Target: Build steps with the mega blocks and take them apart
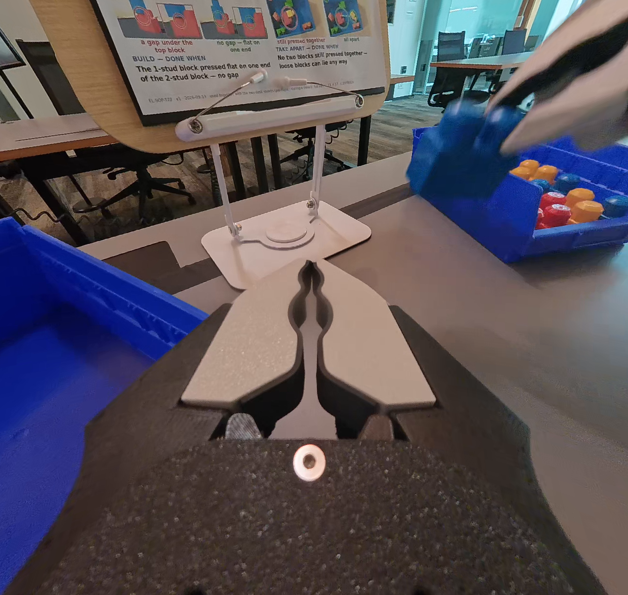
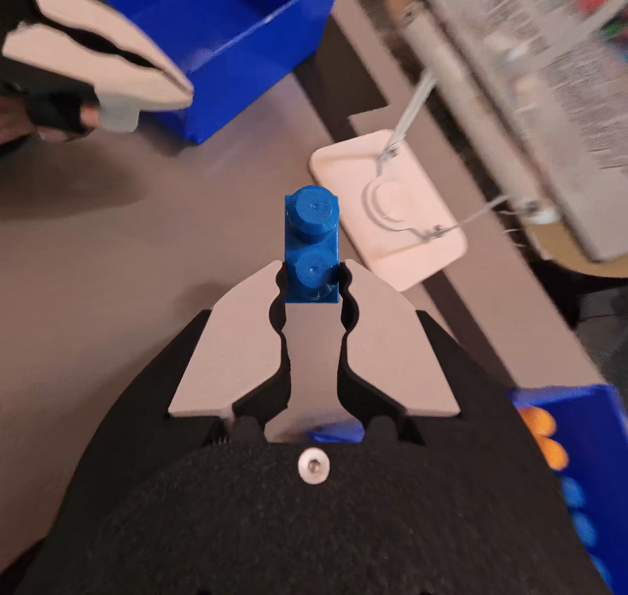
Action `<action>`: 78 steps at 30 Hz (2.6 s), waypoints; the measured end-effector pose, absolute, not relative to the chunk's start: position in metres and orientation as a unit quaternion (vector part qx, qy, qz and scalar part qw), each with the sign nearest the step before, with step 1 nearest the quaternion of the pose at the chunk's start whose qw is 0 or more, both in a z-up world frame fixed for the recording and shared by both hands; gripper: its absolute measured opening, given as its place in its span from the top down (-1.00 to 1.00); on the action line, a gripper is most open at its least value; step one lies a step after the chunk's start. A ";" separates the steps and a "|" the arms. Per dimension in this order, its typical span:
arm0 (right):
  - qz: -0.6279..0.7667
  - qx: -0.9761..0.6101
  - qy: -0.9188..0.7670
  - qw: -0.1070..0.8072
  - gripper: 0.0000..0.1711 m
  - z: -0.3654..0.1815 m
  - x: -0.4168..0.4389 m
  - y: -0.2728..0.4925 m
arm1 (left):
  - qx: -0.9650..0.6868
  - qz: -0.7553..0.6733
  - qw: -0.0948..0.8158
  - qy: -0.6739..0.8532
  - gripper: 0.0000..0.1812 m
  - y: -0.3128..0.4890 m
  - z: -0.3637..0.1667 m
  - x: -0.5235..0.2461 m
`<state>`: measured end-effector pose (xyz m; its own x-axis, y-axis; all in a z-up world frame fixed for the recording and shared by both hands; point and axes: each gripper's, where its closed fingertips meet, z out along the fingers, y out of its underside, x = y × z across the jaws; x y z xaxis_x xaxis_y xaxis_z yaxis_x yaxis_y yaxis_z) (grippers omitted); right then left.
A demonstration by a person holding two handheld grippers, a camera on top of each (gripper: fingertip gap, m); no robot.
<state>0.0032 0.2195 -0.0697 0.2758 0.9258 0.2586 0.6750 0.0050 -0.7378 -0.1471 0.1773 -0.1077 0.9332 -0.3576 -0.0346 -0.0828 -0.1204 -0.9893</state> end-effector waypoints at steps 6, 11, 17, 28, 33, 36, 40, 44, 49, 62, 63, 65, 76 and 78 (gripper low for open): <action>0.048 -0.676 -0.571 0.464 0.67 -0.004 0.087 0.281 | -0.744 -0.110 0.641 0.153 1.00 0.178 -0.110 -0.145; -0.021 -0.678 -0.605 0.418 0.67 -0.029 0.153 0.319 | -0.745 -0.109 0.639 0.158 1.00 0.178 -0.112 -0.143; -0.017 -0.681 -0.647 0.343 0.67 -0.084 0.190 0.330 | -0.748 -0.107 0.635 0.159 1.00 0.179 -0.115 -0.142; 0.022 -0.688 -0.659 0.305 0.67 -0.137 0.187 0.335 | -0.751 -0.105 0.630 0.166 1.00 0.180 -0.118 -0.141; 0.047 -0.699 -0.656 0.282 0.67 -0.151 0.188 0.335 | -0.751 -0.103 0.632 0.164 1.00 0.180 -0.118 -0.142; 0.068 -0.706 -0.653 0.265 0.66 -0.160 0.188 0.334 | -0.750 -0.102 0.633 0.165 1.00 0.180 -0.117 -0.142; 0.087 -0.716 -0.648 0.247 0.66 -0.170 0.187 0.335 | -0.751 -0.102 0.632 0.165 1.00 0.180 -0.118 -0.142; 0.092 -0.724 -0.641 0.235 0.66 -0.179 0.185 0.338 | -0.751 -0.103 0.631 0.166 1.00 0.180 -0.119 -0.141; 0.087 -0.738 -0.630 0.228 0.66 -0.187 0.187 0.344 | -0.752 -0.104 0.629 0.167 1.00 0.180 -0.120 -0.141; 0.004 -0.737 -0.629 0.246 0.64 -0.182 0.189 0.355 | -0.754 -0.103 0.625 0.172 1.00 0.179 -0.123 -0.139; -0.002 -0.735 -0.630 0.250 0.63 -0.179 0.189 0.355 | -0.754 -0.103 0.625 0.172 1.00 0.179 -0.123 -0.139; -0.015 -0.731 -0.631 0.262 0.61 -0.171 0.188 0.355 | -0.755 -0.103 0.625 0.173 1.00 0.179 -0.123 -0.138; -0.065 -0.683 -0.639 0.349 0.62 -0.115 0.161 0.324 | -0.753 -0.100 0.626 0.177 1.00 0.178 -0.122 -0.136; -0.066 -0.673 -0.634 0.375 0.62 -0.105 0.151 0.313 | -0.752 -0.100 0.626 0.177 1.00 0.178 -0.122 -0.136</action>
<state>0.1507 0.3130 -0.1050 0.1881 0.8039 0.5643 0.9025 0.0851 -0.4222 -0.1360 0.1779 -0.1216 0.9173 -0.3915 -0.0721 -0.1418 -0.1523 -0.9781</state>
